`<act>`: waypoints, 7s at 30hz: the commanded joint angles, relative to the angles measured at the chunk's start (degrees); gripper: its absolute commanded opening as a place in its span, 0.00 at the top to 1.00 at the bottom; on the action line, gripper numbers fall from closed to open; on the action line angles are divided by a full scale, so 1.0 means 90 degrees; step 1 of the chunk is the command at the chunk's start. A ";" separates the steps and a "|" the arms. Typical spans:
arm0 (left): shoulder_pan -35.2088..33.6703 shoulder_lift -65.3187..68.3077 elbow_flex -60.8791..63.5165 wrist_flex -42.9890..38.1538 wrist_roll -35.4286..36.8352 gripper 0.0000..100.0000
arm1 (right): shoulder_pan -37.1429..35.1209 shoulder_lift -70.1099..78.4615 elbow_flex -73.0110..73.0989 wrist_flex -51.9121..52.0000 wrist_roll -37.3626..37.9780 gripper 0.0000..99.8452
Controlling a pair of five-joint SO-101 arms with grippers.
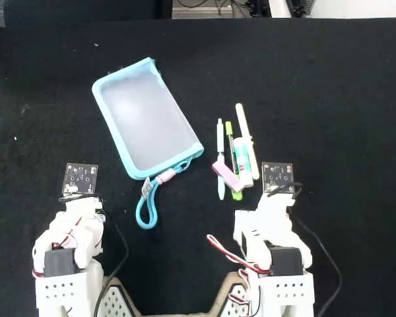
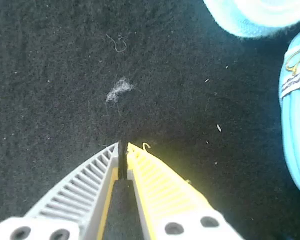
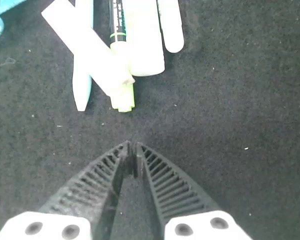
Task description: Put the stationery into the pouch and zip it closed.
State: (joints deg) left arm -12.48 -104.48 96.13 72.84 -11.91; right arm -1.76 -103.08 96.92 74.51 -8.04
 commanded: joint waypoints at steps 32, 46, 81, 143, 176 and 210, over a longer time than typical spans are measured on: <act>0.0005 -0.0029 0.0132 0.0029 -0.0029 0.96 | -0.0068 -0.0611 -0.0044 0.0039 -0.0039 0.99; -0.0005 -0.0029 0.0132 0.0029 -0.0029 0.96 | -0.0068 -0.0611 -0.0044 0.0039 -0.0039 0.99; -0.0122 -0.0029 0.0024 -0.1651 -0.0068 0.96 | -0.0068 -0.0611 -0.0044 0.0039 -0.0039 0.99; 0.0825 0.2657 -0.2115 -0.2989 0.1495 0.76 | -0.0068 -0.0611 -0.0044 0.0039 -0.0039 0.99; 0.0786 0.2442 -0.2505 -0.2237 0.1094 0.76 | -0.0068 -0.0611 -0.0044 0.0039 -0.0039 0.99; 0.0835 0.6388 -0.3277 -0.3302 0.0938 0.76 | -0.0547 -0.0591 -0.1118 -0.2969 0.4103 0.99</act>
State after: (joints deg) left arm -5.54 -46.90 67.38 44.62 -3.65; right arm -5.27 -103.08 92.62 50.42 28.44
